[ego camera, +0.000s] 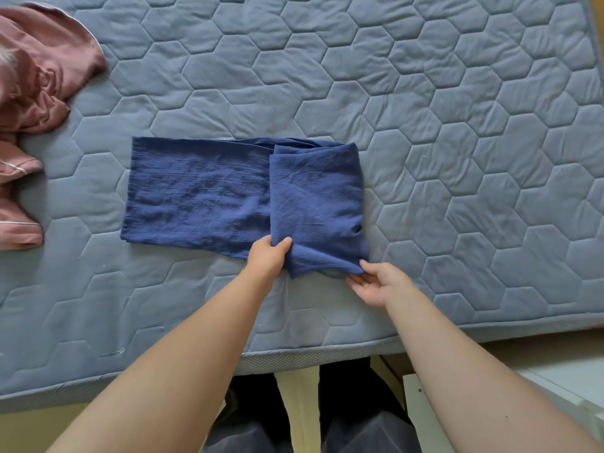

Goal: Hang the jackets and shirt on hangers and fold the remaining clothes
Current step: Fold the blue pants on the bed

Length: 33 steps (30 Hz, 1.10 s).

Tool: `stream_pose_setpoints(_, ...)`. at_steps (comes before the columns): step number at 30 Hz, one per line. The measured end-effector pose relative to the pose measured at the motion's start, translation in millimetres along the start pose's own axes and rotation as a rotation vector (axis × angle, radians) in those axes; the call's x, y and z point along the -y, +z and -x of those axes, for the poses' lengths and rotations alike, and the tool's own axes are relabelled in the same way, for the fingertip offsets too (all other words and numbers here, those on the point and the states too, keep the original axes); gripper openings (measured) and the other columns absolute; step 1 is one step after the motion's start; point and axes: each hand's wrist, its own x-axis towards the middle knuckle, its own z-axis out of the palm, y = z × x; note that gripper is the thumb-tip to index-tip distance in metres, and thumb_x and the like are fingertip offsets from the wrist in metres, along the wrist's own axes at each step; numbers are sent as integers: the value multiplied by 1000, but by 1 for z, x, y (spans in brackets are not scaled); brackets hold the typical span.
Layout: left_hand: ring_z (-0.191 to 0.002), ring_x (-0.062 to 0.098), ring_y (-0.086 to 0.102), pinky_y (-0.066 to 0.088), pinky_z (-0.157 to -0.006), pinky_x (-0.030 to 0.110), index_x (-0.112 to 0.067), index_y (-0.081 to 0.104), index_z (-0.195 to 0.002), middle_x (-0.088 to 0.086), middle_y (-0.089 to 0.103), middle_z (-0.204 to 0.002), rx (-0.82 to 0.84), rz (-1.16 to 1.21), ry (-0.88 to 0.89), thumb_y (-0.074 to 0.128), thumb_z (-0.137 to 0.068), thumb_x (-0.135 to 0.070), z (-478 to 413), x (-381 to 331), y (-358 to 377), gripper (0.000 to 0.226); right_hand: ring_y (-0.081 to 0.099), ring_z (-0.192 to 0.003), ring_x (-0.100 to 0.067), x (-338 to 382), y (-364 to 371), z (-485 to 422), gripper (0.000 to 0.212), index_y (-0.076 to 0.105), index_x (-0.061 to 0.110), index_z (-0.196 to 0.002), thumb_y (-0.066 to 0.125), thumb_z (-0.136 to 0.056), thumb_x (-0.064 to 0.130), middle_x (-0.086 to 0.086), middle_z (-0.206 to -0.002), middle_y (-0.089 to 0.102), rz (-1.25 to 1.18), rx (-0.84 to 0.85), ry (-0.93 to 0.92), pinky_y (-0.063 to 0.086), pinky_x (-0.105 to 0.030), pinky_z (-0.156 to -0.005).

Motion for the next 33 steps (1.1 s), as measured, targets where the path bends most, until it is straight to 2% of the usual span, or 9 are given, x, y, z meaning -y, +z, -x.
stream_pose_setpoints(4, -100, 27, 64, 53, -89, 45, -19, 62, -88, 3, 67, -99, -45, 109, 5, 50, -98, -24, 3, 4, 0, 17, 67, -90, -28, -15, -4, -1, 31, 57, -3, -83, 32, -101, 5, -19, -60, 67, -318, 69, -6, 41, -39, -103)
stream_pose_setpoints(10, -84, 17, 65, 55, -63, 29, -19, 63, -95, 1, 68, -98, 216, 184, -132, 64, -90, -13, 13, 2, 0, 9, 68, -49, -23, -25, 1, -1, 32, 59, 7, -82, 42, -101, 26, -12, -59, 69, -208, 29, -13, 54, -31, -41)
stream_pose_setpoints(13, -85, 22, 63, 55, -78, 35, -15, 64, -85, 3, 67, -88, 19, 65, 1, 58, -87, 3, 12, 3, -2, 19, 65, -62, -26, -20, 4, 6, 27, 58, 5, -88, 36, -101, 13, -13, -62, 68, 222, -61, -40, 52, -33, -53)
stream_pose_setpoints(16, -82, 22, 59, 52, -80, 40, -18, 60, -77, 0, 64, -82, -155, -94, 85, 58, -84, -4, 7, 3, -9, 16, 60, -97, -37, -2, 10, 5, 25, 61, -2, -107, 44, -95, 11, -22, -104, 66, 702, -428, -544, 42, -33, -73)
stream_pose_setpoints(18, -84, 21, 60, 52, -84, 42, -22, 59, -81, -4, 63, -84, -125, -105, 65, 64, -85, -12, 7, 5, -11, 11, 59, -103, -32, 14, 26, 13, 25, 62, -1, -108, 53, -92, 16, -17, -108, 66, 725, -400, -776, 39, -28, -80)
stream_pose_setpoints(22, -87, 19, 62, 53, -79, 34, -19, 59, -95, -4, 63, -89, -64, -110, 64, 70, -83, -17, 5, 6, -9, 17, 66, -88, -25, 47, 67, -5, 26, 67, 3, -95, 64, -89, 28, -16, -99, 70, 705, -34, -709, 53, -39, -83)
stream_pose_setpoints(26, -82, 20, 58, 44, -58, 18, -15, 58, -98, -6, 58, -79, -150, -284, 168, 61, -85, -7, 1, -12, -7, 16, 58, -85, -21, 88, 105, -26, 16, 63, 11, -75, 66, -88, 20, -12, -89, 63, 710, -17, -787, 49, -35, -75)
stream_pose_setpoints(29, -111, 24, 51, 44, -86, 31, -16, 49, -129, 2, 54, -117, -344, -487, 330, 59, -87, -10, 4, -15, -2, 44, 53, -74, -17, 95, 108, -25, 34, 67, 2, -82, 59, -92, 34, -8, -77, 57, 740, -195, -905, 42, -26, -61)
stream_pose_setpoints(33, -135, 31, 34, 34, -106, 46, -12, 36, -146, 11, 35, -150, -353, -897, 821, 57, -87, -13, 13, -1, 9, 63, 64, -99, -28, 72, 82, -27, 76, 66, -5, -104, 58, -79, 66, -15, -104, 68, 855, -201, -663, 50, -35, -91)
